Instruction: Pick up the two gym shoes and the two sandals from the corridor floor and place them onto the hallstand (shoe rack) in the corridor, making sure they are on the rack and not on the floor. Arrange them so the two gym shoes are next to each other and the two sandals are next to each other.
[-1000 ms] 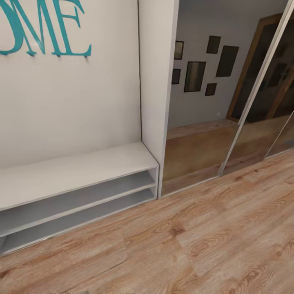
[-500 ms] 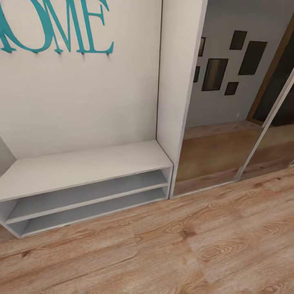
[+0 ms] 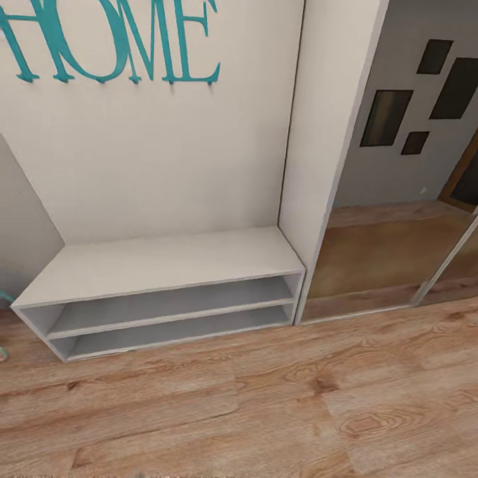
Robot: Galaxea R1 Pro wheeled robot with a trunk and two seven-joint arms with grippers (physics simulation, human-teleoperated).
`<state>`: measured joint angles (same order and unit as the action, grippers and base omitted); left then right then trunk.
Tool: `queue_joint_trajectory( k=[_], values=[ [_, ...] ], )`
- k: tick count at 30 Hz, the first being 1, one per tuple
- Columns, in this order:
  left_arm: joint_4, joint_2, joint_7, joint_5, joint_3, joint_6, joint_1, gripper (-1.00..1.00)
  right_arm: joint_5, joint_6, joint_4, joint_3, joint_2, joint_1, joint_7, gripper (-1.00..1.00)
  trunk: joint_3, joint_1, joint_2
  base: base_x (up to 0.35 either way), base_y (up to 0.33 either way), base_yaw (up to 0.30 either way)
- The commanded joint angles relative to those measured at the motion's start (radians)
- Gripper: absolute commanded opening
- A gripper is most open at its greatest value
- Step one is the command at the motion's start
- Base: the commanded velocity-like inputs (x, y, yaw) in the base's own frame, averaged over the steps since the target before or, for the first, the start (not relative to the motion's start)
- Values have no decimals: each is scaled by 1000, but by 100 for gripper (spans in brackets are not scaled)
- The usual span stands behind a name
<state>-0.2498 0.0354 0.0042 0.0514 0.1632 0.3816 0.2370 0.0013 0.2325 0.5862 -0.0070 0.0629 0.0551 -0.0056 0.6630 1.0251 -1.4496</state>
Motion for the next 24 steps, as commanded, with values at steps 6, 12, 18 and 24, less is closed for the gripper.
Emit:
queue_joint_trajectory(
  k=[6,12,18,24],
  values=[
    [1,0,0,5,-2,3,1,100,0,3,0,-1,0,0,-1,100,6,0,0,0,0,242],
    [1,1,0,5,-2,3,1,100,0,3,0,-1,0,0,-1,100,12,0,0,0,0,242],
    [1,0,0,5,-2,3,1,100,0,3,0,-1,0,0,-1,100,17,0,0,0,0,242],
    [1,1,0,5,-2,3,1,100,0,3,0,-1,0,0,-1,100,23,0,0,0,0,242]
  ],
)
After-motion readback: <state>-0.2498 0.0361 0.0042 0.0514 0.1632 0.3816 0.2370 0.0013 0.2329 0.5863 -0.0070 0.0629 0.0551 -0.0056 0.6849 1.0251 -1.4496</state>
